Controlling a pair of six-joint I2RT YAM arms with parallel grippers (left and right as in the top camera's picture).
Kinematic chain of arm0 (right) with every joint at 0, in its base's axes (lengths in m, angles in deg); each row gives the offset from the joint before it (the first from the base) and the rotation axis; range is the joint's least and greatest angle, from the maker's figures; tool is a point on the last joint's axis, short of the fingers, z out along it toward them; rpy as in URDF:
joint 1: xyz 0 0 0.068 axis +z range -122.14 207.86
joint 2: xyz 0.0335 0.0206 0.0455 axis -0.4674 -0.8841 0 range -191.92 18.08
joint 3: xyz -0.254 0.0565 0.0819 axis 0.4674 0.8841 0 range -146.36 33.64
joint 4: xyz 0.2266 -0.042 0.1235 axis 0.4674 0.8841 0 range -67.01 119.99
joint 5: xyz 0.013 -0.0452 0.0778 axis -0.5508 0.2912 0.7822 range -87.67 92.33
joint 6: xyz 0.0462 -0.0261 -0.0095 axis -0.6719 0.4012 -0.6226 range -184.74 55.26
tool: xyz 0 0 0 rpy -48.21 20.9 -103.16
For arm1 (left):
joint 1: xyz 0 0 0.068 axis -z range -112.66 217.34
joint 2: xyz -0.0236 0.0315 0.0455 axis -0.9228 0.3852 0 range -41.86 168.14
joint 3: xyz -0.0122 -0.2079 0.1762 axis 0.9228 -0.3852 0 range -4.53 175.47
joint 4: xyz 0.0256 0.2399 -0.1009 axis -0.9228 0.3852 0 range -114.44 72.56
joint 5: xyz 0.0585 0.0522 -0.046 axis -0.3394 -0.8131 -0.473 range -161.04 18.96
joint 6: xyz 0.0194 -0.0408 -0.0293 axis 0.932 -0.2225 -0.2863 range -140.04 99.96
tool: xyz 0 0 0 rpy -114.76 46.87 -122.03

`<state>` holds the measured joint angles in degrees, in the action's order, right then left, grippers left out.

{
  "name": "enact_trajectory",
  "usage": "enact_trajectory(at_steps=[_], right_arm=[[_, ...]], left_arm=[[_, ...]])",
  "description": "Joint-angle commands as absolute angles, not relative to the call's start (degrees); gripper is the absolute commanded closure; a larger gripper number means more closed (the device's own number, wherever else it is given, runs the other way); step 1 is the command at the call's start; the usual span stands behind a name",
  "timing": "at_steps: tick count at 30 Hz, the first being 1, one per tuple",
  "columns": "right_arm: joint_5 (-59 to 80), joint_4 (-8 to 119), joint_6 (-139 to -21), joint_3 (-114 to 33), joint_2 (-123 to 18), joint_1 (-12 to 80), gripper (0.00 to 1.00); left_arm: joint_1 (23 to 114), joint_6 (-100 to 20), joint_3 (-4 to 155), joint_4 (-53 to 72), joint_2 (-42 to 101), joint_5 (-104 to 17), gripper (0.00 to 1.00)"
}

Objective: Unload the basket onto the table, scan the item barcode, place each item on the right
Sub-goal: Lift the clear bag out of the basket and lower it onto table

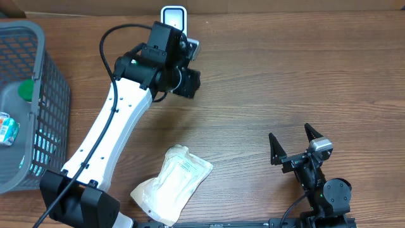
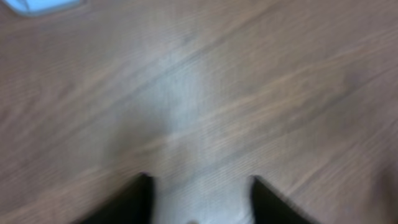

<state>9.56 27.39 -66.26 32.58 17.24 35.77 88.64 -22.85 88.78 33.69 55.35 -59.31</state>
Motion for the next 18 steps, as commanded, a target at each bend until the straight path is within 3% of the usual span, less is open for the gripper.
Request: enact_trajectory(at_steps=[1, 3, 8, 18], right_arm=[[9.51, 27.11, -66.17, 33.17, 17.92, 35.53, 0.00], [9.51, 27.11, -66.17, 33.17, 17.92, 35.53, 0.00], [9.51, 27.11, -66.17, 33.17, 17.92, 35.53, 0.00], [9.51, 27.11, -66.17, 33.17, 17.92, 35.53, 0.00]], left_arm=[[88.36, -20.90, 89.70, 41.82, 55.30, -59.62, 0.31], [88.38, -21.18, 89.18, 50.06, 55.37, -59.36, 0.27], [89.65, -21.53, 84.72, 56.24, 55.35, -59.49, 0.25], [93.28, -24.53, 65.84, 50.14, 54.89, -59.60, 0.31]])
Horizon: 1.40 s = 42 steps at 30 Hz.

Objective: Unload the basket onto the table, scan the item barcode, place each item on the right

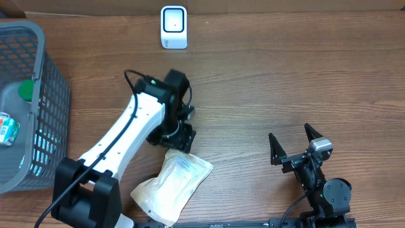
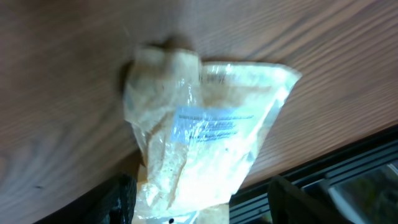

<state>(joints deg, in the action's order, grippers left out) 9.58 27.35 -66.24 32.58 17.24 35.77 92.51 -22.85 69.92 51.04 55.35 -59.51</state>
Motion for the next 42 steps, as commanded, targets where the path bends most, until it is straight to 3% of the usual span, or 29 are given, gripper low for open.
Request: enact_trajectory(at_steps=[1, 15, 23, 42], right_arm=[[9.51, 27.11, -66.17, 33.17, 17.92, 35.53, 0.00], [9.51, 27.11, -66.17, 33.17, 17.92, 35.53, 0.00], [9.51, 27.11, -66.17, 33.17, 17.92, 35.53, 0.00], [9.51, 27.11, -66.17, 33.17, 17.92, 35.53, 0.00]], left_arm=[[93.39, -24.97, 64.46, 49.88, 54.71, -59.57, 0.31], [98.57, -25.64, 54.73, 45.27, 51.35, -58.96, 0.29], [101.93, -32.79, 50.05, 39.15, 51.35, -64.62, 0.30], [101.85, -38.52, 46.38, 9.75, 51.39, -76.64, 0.32]])
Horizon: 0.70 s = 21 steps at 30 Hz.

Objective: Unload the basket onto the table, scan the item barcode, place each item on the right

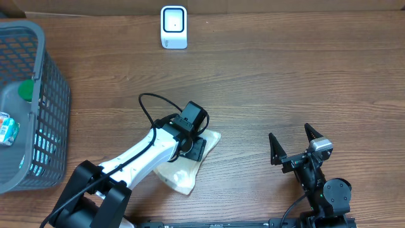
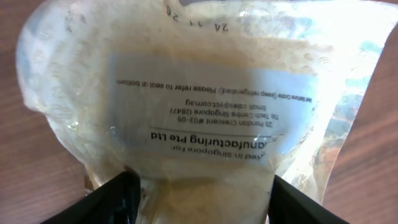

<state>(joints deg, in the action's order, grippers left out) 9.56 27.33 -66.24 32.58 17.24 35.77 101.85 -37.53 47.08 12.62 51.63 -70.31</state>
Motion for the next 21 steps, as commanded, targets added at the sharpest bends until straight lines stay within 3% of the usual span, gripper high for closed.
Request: enact_trajectory(at_steps=[1, 10, 21], right_arm=[[9.51, 27.11, -66.17, 33.17, 17.92, 35.53, 0.00], [9.51, 27.11, -66.17, 33.17, 17.92, 35.53, 0.00], [9.51, 27.11, -66.17, 33.17, 17.92, 35.53, 0.00]], left_arm=[[101.85, -38.52, 46.38, 8.11, 51.39, -78.31, 0.31], [100.58, -38.54, 46.38, -5.50, 51.46, -86.04, 0.27], [93.61, -37.47, 47.15, -7.89, 51.46, -82.55, 0.21]])
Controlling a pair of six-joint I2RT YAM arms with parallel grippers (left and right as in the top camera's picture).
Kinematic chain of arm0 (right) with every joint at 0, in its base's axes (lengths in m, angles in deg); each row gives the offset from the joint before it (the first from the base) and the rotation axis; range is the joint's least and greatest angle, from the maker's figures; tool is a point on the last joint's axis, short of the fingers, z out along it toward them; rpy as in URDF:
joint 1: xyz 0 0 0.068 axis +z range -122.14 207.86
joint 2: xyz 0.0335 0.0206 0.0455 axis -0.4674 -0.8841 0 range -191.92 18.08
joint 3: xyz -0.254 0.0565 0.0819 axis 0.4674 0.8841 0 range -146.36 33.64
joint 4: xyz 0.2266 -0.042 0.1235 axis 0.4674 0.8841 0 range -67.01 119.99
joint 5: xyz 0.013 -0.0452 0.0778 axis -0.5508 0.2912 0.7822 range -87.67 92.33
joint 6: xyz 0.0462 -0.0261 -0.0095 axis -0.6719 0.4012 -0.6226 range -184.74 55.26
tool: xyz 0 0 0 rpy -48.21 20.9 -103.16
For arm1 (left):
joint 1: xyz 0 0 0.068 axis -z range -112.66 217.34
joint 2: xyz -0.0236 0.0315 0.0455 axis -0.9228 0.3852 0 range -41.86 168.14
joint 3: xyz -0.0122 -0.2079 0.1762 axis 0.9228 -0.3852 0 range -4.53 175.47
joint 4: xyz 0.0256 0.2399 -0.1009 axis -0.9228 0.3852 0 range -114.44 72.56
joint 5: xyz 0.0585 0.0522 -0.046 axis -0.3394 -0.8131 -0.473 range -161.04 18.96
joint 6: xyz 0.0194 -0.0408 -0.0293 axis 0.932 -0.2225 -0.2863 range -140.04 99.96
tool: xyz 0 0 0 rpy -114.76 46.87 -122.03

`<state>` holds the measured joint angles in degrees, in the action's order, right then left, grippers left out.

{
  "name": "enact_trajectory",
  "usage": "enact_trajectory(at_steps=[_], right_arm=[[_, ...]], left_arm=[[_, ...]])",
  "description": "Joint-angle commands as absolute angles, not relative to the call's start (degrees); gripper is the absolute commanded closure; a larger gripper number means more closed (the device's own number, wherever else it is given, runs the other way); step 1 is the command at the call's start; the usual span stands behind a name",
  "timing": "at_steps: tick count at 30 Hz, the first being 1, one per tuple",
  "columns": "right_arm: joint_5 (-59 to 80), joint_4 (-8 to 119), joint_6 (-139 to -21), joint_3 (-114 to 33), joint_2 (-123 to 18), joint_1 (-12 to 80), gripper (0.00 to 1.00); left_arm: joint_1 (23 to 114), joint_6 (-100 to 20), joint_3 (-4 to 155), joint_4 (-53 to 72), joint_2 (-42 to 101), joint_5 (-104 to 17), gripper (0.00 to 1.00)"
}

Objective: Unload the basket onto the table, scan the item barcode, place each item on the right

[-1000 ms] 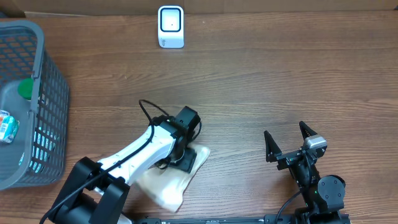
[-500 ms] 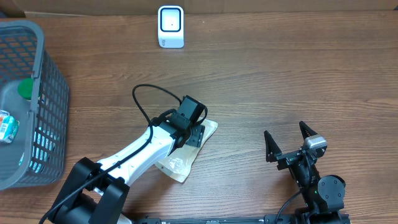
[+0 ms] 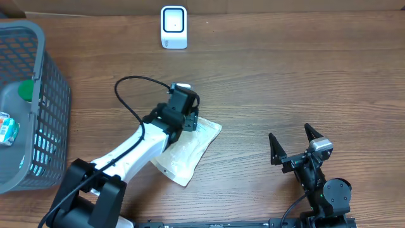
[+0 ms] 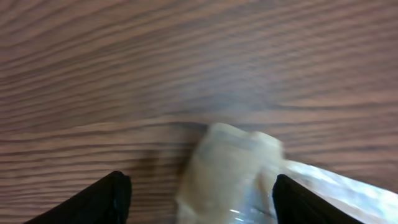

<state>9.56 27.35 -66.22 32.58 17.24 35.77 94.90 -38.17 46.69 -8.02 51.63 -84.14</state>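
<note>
A clear pouch of pale powder [image 3: 190, 151] with a printed label lies slanted on the wooden table. My left gripper [image 3: 184, 113] hangs open over the pouch's far corner. In the left wrist view that corner [image 4: 231, 163] shows blurred between the two dark fingers [image 4: 111, 198], which stand wide apart; the left gripper [image 4: 199, 200] holds nothing. A white barcode scanner [image 3: 173, 26] stands at the table's far edge. Near the front right, my right gripper [image 3: 291, 140] rests open and empty.
At the left edge stands a grey wire basket [image 3: 47, 95] with a few items inside. The left arm's black cable [image 3: 130, 88] loops above the table beside the arm. Bare wood lies between the pouch and the scanner.
My left gripper was low over the pouch's label; now it is at the pouch's far corner, with bare wood ahead of it. The pouch has shifted slightly. The right arm is unchanged.
My left gripper was open beside the scanner while the pouch lay at the front edge. Then it hung over the pouch's far end. Later the pouch lay farther in and turned, the gripper close over its label. Now the gripper is at its far corner.
</note>
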Motion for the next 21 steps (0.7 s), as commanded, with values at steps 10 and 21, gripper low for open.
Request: enact_trajectory(at_steps=[10, 21], right_arm=[[9.51, 27.11, -66.17, 33.17, 17.92, 35.53, 0.00], [9.51, 27.11, -66.17, 33.17, 17.92, 35.53, 0.00]], left_arm=[[93.41, -19.24, 56.74, 11.46, 50.25, -63.92, 0.20], [95.44, -3.24, 56.63, 17.47, 51.63, -55.92, 0.37]])
